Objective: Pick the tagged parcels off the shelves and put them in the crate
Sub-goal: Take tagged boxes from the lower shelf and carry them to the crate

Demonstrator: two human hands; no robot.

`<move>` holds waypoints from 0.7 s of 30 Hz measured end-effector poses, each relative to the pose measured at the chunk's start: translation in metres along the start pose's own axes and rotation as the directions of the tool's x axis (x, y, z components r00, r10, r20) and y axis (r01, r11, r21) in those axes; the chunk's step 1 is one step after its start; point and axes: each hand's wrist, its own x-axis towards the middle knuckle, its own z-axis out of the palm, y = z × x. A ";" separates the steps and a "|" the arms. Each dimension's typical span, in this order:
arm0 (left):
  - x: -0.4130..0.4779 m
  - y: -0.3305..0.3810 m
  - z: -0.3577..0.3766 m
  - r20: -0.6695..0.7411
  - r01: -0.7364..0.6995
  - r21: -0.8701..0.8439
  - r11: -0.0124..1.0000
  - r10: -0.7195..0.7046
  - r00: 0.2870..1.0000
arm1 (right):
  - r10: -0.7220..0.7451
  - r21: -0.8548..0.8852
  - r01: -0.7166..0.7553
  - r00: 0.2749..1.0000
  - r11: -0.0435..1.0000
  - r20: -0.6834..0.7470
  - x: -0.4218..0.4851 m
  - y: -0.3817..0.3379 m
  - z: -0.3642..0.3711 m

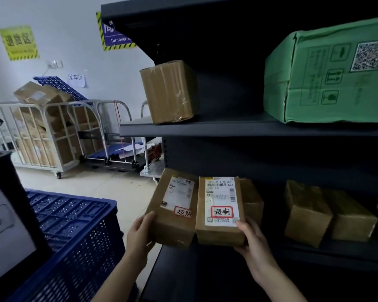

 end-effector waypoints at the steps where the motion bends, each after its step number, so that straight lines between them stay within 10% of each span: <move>1: -0.003 -0.005 -0.004 0.013 0.058 -0.039 0.998 -0.057 0.998 | 0.001 -0.016 -0.001 1.000 1.000 0.004 0.001 0.001 0.001; 21: 0.000 -0.015 -0.051 0.282 -0.075 0.194 0.978 0.017 0.959 | 0.064 -0.099 -0.058 0.996 0.993 0.058 0.003 0.030 -0.004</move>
